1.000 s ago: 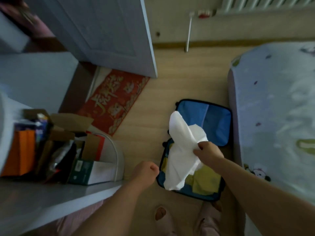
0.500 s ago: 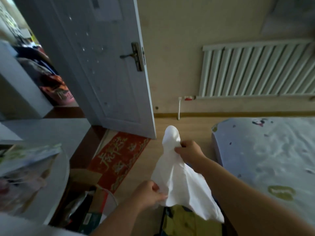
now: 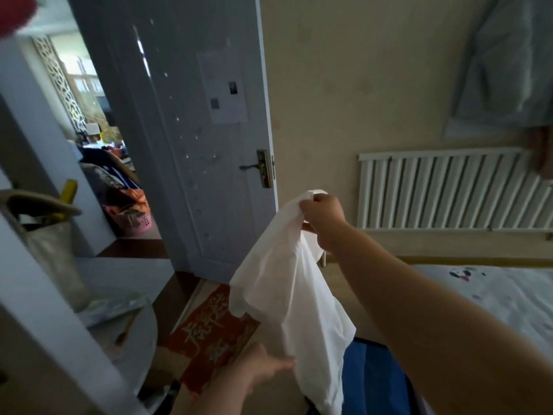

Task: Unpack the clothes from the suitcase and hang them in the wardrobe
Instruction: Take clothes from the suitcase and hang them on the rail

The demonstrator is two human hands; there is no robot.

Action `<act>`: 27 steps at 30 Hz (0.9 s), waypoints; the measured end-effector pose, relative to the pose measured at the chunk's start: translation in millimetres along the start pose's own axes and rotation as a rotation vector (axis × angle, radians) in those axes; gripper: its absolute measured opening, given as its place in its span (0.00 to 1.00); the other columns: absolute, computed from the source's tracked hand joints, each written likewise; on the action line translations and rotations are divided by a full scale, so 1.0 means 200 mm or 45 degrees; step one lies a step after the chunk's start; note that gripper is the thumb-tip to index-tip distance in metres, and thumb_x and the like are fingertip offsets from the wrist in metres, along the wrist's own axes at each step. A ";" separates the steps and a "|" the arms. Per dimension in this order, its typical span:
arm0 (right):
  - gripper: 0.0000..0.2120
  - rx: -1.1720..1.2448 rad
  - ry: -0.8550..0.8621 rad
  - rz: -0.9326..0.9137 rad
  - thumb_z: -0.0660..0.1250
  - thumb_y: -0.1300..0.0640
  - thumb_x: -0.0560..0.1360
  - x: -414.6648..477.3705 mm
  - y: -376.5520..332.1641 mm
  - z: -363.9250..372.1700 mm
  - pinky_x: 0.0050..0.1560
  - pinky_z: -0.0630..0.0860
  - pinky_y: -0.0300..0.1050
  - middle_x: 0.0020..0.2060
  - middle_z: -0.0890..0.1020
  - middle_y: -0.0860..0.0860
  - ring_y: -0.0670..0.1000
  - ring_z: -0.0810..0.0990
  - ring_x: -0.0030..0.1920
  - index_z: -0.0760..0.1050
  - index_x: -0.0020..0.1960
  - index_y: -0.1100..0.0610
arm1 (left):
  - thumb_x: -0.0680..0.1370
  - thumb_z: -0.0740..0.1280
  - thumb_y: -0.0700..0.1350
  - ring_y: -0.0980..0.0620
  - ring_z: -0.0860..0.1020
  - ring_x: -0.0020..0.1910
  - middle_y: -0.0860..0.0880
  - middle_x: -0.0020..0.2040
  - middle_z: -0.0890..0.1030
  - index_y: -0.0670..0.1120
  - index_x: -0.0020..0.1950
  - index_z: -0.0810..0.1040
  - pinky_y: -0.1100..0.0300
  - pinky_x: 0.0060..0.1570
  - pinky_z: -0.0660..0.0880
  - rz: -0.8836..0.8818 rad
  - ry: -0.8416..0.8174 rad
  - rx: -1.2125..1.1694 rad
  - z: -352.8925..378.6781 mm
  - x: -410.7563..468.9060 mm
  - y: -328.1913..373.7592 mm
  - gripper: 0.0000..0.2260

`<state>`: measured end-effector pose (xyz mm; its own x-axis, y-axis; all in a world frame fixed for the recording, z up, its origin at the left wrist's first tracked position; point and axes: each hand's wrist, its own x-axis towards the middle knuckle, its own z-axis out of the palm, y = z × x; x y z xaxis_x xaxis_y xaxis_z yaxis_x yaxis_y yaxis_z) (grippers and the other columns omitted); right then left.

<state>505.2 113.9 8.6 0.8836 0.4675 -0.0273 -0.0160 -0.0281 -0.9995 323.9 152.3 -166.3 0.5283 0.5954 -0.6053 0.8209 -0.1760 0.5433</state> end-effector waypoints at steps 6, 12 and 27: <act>0.11 0.149 -0.080 -0.056 0.59 0.64 0.77 -0.01 -0.22 0.06 0.46 0.82 0.52 0.38 0.77 0.55 0.52 0.78 0.37 0.76 0.57 0.65 | 0.68 0.74 0.54 0.49 0.79 0.57 0.47 0.60 0.80 0.47 0.63 0.76 0.60 0.55 0.75 0.215 0.266 -0.174 -0.08 0.02 0.06 0.26; 0.10 0.138 -0.035 -0.002 0.60 0.67 0.76 -0.01 -0.19 0.00 0.45 0.82 0.49 0.46 0.80 0.59 0.56 0.82 0.44 0.76 0.55 0.64 | 0.71 0.65 0.53 0.47 0.81 0.49 0.45 0.48 0.84 0.45 0.47 0.82 0.55 0.51 0.77 0.429 0.409 -0.173 -0.20 0.06 0.17 0.14; 0.18 -0.421 -0.525 0.006 0.74 0.45 0.68 -0.28 0.28 -0.19 0.41 0.76 0.38 0.42 0.80 0.50 0.46 0.77 0.40 0.78 0.51 0.55 | 0.79 0.59 0.37 0.46 0.73 0.36 0.42 0.38 0.74 0.40 0.46 0.74 0.54 0.38 0.74 0.207 0.392 -1.254 -0.63 -0.13 0.58 0.05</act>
<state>471.8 52.5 -44.8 0.6252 0.7737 -0.1026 0.1879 -0.2768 -0.9424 379.4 214.7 -14.9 0.4253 0.8201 -0.3829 0.1317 0.3625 0.9226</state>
